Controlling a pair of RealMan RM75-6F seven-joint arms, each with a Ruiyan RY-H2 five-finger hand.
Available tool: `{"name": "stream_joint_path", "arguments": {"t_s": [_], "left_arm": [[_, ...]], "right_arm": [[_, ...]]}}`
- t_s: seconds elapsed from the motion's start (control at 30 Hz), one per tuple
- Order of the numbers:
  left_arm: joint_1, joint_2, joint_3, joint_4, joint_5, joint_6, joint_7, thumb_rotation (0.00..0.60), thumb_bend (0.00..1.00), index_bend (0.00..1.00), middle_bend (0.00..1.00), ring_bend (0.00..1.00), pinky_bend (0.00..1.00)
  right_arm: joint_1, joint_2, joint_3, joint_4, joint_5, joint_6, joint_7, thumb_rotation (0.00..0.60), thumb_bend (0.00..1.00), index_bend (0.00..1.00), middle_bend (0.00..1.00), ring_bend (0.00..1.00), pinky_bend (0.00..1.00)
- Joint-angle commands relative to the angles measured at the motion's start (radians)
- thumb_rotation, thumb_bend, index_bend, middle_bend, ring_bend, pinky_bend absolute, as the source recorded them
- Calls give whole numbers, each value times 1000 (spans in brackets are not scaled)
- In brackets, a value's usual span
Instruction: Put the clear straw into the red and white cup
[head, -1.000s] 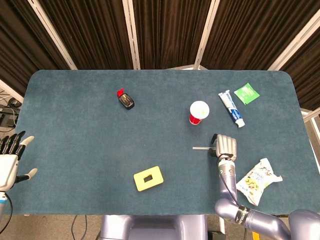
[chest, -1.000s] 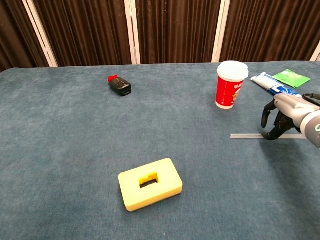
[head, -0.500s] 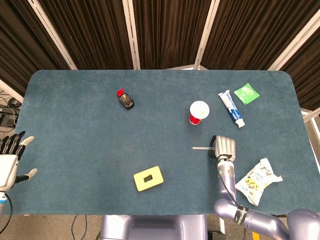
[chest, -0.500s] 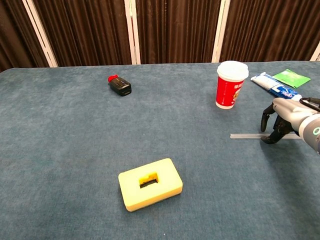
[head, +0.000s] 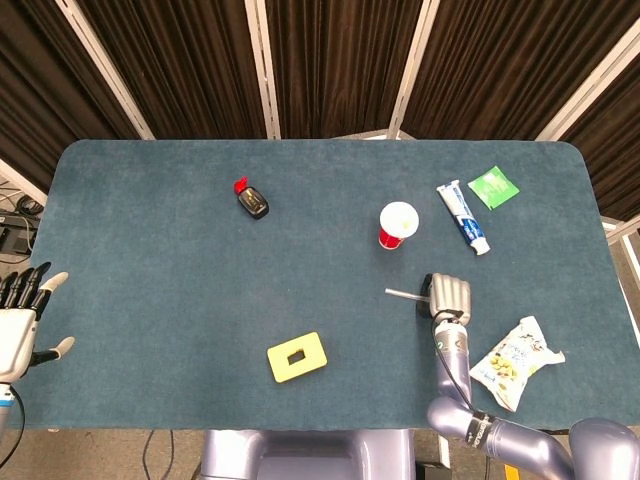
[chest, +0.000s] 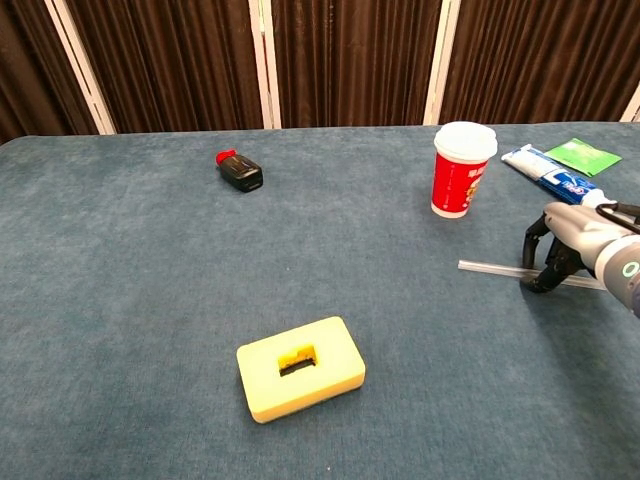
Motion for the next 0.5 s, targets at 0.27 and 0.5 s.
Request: {"name": "stream_joint_path", "arguments": {"t_s": [0.27,0.5], "left_arm": [[0,0,0,-1,-1,0,1,600,183,155,0,0,0],[0,0,0,-2,-2,0,2,600,186,156,0,0,0]], "right_arm": [[-9,16,-6,-44,-36,17,17,600,363,578,1000,966,799],[-40,97,6,-171,-111,49,88,600,362,578,1000,966,799]]}}
